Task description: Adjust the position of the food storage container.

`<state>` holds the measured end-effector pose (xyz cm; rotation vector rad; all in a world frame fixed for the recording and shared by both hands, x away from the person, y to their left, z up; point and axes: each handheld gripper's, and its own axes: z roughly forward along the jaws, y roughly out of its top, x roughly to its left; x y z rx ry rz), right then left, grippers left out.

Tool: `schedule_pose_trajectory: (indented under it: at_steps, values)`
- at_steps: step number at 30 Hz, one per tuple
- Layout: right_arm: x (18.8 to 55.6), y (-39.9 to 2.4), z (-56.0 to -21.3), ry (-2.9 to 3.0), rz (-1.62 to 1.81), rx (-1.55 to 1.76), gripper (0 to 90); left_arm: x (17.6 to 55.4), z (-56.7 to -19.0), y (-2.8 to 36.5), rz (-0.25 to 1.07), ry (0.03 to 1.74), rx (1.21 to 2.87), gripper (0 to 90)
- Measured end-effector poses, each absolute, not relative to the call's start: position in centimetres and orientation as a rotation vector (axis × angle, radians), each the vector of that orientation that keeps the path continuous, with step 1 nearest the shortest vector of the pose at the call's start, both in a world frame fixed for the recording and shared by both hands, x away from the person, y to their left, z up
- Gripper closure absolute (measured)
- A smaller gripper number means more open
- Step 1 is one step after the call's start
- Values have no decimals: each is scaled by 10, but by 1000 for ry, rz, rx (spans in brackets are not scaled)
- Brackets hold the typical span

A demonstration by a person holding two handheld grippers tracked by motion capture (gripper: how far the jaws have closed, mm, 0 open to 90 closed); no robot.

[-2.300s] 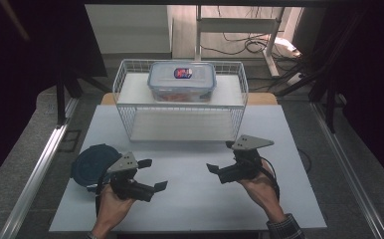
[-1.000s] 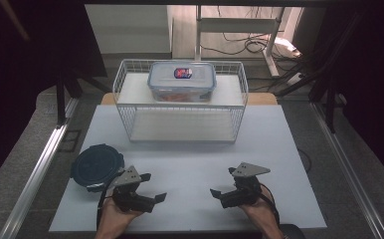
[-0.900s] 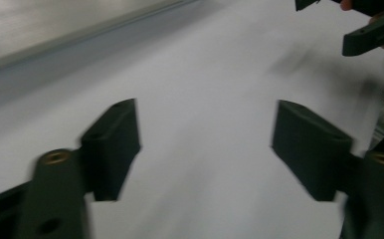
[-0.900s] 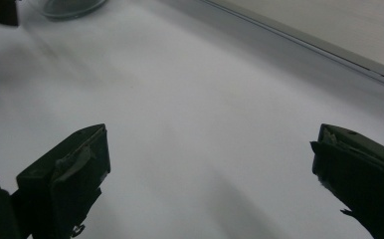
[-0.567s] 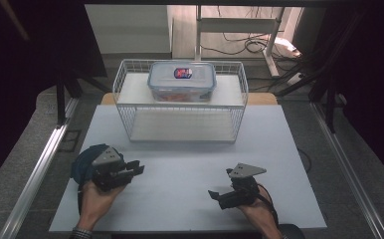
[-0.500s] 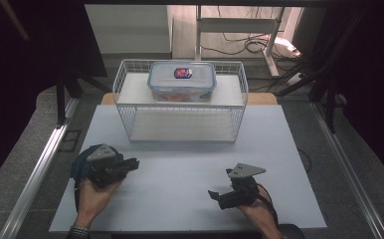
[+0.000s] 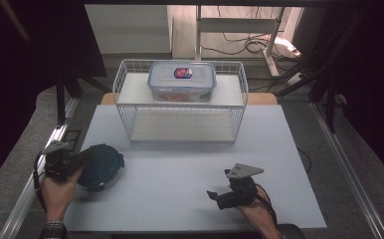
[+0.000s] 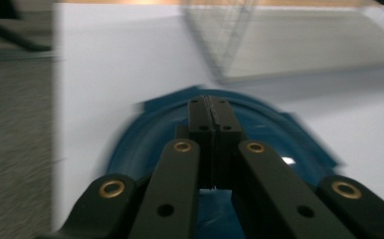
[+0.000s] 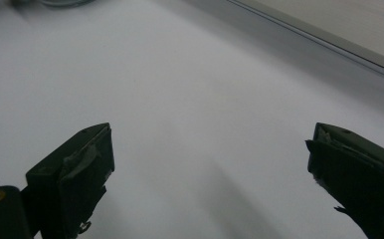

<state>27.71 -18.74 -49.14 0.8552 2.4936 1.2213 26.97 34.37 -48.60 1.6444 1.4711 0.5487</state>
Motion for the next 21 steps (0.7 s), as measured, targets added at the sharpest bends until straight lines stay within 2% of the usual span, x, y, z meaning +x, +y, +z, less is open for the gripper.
schedule_pose_trajectory:
  at_steps: [4,9,21]
  values:
    - [277,-187,-493,2497,1211,848,43,266,-491,364,609,1547,1595,899]
    - [278,-187,-494,2505,1192,850,43,266,-508,382,604,1645,1590,899]
    - [280,-189,-494,2501,1183,865,46,273,-517,370,507,1625,1674,900]
